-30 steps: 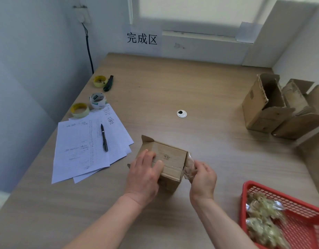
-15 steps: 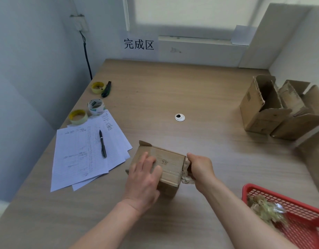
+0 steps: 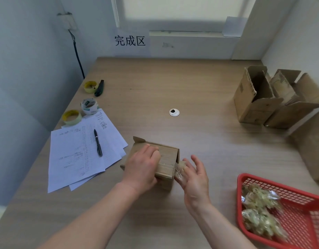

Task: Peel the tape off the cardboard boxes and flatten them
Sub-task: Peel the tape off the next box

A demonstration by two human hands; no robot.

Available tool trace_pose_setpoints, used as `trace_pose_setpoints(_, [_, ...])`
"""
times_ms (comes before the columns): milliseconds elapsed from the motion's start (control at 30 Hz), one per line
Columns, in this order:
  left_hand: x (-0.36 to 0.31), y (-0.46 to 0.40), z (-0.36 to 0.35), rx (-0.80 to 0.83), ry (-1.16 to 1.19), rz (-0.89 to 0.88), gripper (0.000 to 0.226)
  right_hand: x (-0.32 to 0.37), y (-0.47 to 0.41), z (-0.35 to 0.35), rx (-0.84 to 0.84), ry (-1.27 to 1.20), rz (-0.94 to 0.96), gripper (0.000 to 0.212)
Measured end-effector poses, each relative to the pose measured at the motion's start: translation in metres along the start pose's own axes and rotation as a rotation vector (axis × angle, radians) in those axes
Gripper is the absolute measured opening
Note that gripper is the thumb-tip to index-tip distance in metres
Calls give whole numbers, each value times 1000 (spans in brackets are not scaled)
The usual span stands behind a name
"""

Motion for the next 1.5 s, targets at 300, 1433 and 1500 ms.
trace_pose_setpoints(300, [-1, -5, -1, 13, -45, 15, 54, 7, 30, -5, 169, 81, 90, 45])
trace_pose_setpoints(1433, [-11, -21, 12, 111, 189, 55, 122, 61, 16, -30, 330, 141, 180, 17])
trace_pose_setpoints(1500, [-8, -20, 17, 86, 276, 80, 117, 65, 27, -38, 390, 304, 355, 21])
Point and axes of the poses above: each hand's wrist, its own y-axis away from the middle knuckle, its own z-axis out of the back of the hand, x = y × z, the point moved 9 cm from there along -y, towards the middle knuckle, and after that the axes turned 10 degrees about -x, right-handed, at the moved point
